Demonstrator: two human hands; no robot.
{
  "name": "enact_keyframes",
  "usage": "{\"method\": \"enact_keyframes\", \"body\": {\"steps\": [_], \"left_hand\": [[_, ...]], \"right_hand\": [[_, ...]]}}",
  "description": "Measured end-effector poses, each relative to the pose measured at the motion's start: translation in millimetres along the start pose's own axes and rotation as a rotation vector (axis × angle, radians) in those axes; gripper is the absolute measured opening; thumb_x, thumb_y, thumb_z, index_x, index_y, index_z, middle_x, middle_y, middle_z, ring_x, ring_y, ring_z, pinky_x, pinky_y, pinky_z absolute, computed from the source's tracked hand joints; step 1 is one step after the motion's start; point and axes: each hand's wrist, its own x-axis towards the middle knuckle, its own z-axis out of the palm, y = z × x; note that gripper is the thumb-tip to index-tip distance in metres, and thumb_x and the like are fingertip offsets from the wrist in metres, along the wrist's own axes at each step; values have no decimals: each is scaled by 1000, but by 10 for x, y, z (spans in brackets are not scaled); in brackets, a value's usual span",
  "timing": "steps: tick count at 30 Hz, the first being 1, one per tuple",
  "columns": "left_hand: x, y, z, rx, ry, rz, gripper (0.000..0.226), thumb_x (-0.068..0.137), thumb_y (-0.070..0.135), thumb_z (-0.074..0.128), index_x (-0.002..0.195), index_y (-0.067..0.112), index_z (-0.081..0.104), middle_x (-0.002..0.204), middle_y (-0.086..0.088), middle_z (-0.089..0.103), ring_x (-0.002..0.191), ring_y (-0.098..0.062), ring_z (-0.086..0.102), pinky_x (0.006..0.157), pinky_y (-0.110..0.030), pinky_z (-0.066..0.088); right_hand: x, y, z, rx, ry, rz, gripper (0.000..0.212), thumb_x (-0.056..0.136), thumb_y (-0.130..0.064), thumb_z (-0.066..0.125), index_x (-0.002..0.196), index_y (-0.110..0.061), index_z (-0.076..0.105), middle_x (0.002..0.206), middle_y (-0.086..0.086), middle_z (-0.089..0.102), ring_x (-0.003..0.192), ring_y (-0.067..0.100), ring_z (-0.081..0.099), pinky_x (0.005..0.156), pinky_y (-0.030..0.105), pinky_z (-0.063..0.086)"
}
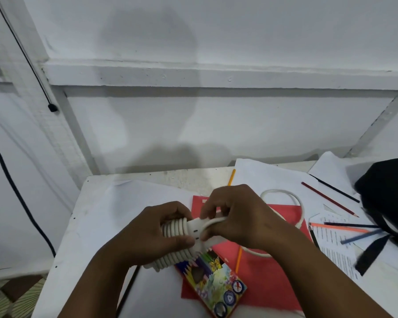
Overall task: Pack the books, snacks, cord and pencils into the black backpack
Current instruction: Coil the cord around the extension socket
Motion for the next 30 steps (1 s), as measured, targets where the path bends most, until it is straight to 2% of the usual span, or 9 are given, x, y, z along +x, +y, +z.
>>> {"method": "enact_keyframes", "body": {"steps": [4,7,11,15,17,20,24,27,30], "left_hand": [[25,81,10,14,-37,50,48,69,62,78,107,35,66,103,14,71,96,-12,68,80,-33,59],[51,123,54,16,-35,41,52,62,63,84,103,36,67,100,15,72,92,-9,70,77,-31,61],[35,106,78,-10,64,-23,45,60,52,91,95,34,69,94,16,74,87,-9,72,73,-32,63],[-8,127,47,-38,90,-49,40,61,43,93,92,29,71,92,13,75,86,-12,72,72,-34,63],[-20,138,30,-91,88,-58,39,62,39,93,92,26,72,92,8,76,87,-17,74,72,-37,63],[-12,171,11,-134,64,-62,36,64,34,93,91,25,72,93,4,77,88,-21,74,73,-38,63],[6,244,55,-223,97,-39,37,61,38,93,90,26,73,94,-1,77,90,-24,74,72,-36,62],[-9,284,89,-320,178,-24,39,56,38,90,88,26,73,93,-2,77,88,-23,74,70,-31,60],[-14,327,132,-401,230,-31,47,58,28,91,98,15,69,96,-4,78,90,-23,75,70,-30,60]], "right_hand": [[95,6,80,-52,100,7,26,54,-37,88,69,-34,67,68,-19,56,70,0,53,57,14,31],[125,27,108,0,108,65,32,49,-37,94,63,-29,66,66,-14,59,68,3,53,54,16,38],[93,71,48,155,101,128,30,51,-36,96,60,-25,69,67,-7,69,61,11,64,56,31,53],[-25,278,-39,398,26,181,26,59,-35,93,72,-22,75,70,8,72,70,37,66,62,47,52],[-95,384,-46,501,55,164,25,64,-36,91,78,-21,76,74,15,71,67,37,62,63,43,48],[-163,488,18,753,81,162,15,73,-23,83,82,-14,77,76,11,71,70,19,65,66,28,51],[-171,521,172,1012,174,224,34,69,-43,86,82,-13,76,76,5,70,70,14,63,63,22,50],[-181,477,314,1024,200,295,7,84,-11,72,86,-14,77,83,13,73,74,22,66,63,29,54],[-198,424,405,993,206,381,27,96,8,46,97,-2,71,78,29,63,59,24,53,53,33,50]]}}
